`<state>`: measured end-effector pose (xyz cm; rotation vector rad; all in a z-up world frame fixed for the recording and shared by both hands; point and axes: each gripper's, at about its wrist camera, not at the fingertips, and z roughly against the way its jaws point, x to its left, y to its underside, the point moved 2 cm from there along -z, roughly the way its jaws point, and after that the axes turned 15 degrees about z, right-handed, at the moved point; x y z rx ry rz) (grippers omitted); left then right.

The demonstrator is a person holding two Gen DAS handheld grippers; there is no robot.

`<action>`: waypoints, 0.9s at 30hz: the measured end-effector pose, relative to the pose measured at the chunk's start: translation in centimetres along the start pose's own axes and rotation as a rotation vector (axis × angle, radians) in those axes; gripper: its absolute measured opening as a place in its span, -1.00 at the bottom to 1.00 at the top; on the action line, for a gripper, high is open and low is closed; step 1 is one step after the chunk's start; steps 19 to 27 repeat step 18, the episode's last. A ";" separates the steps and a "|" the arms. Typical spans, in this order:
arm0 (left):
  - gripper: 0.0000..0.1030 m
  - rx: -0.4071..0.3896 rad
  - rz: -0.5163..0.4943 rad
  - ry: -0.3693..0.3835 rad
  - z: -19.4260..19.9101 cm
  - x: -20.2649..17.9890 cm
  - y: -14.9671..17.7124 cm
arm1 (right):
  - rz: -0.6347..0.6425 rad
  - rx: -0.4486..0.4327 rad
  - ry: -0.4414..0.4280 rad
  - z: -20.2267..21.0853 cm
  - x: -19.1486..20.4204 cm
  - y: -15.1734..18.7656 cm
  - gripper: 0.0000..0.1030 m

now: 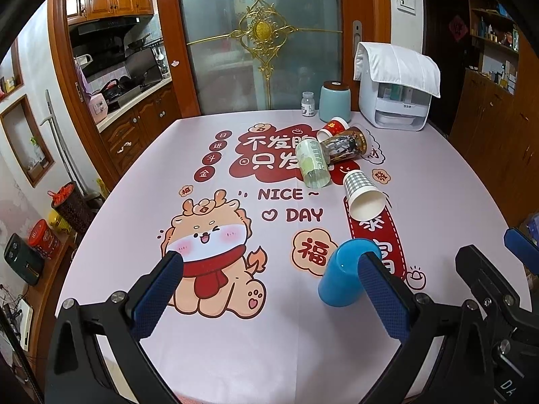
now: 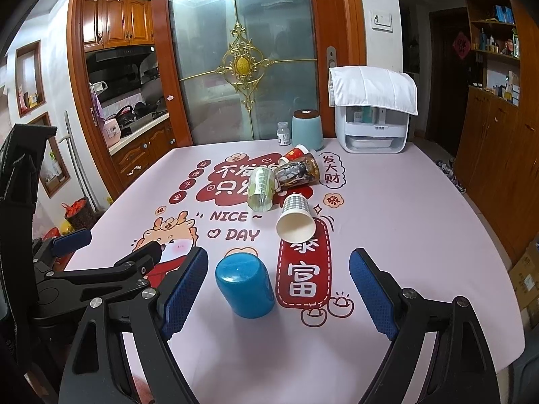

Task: Flip cup upside down

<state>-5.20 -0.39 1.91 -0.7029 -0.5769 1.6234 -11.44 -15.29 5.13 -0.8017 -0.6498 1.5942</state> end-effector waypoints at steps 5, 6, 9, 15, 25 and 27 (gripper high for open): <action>0.99 0.004 0.000 0.000 0.0 0.0 0.0 | 0.000 0.001 -0.001 0.0 0.0 0.0 0.70; 0.99 0.006 -0.001 0.001 -0.2 0.0 0.1 | -0.001 0.002 -0.001 -0.1 0.0 0.0 0.70; 0.99 0.006 -0.002 0.001 -0.2 0.1 0.2 | -0.002 0.003 -0.001 -0.2 0.1 0.2 0.70; 0.99 0.009 -0.002 0.001 -0.2 0.1 0.2 | -0.002 0.002 -0.002 -0.1 0.1 0.1 0.70; 0.99 0.014 -0.005 0.000 -0.5 0.2 0.6 | -0.002 0.004 -0.002 -0.2 0.1 0.1 0.70; 0.99 0.014 -0.005 0.000 -0.5 0.2 0.6 | -0.002 0.004 -0.002 -0.2 0.1 0.1 0.70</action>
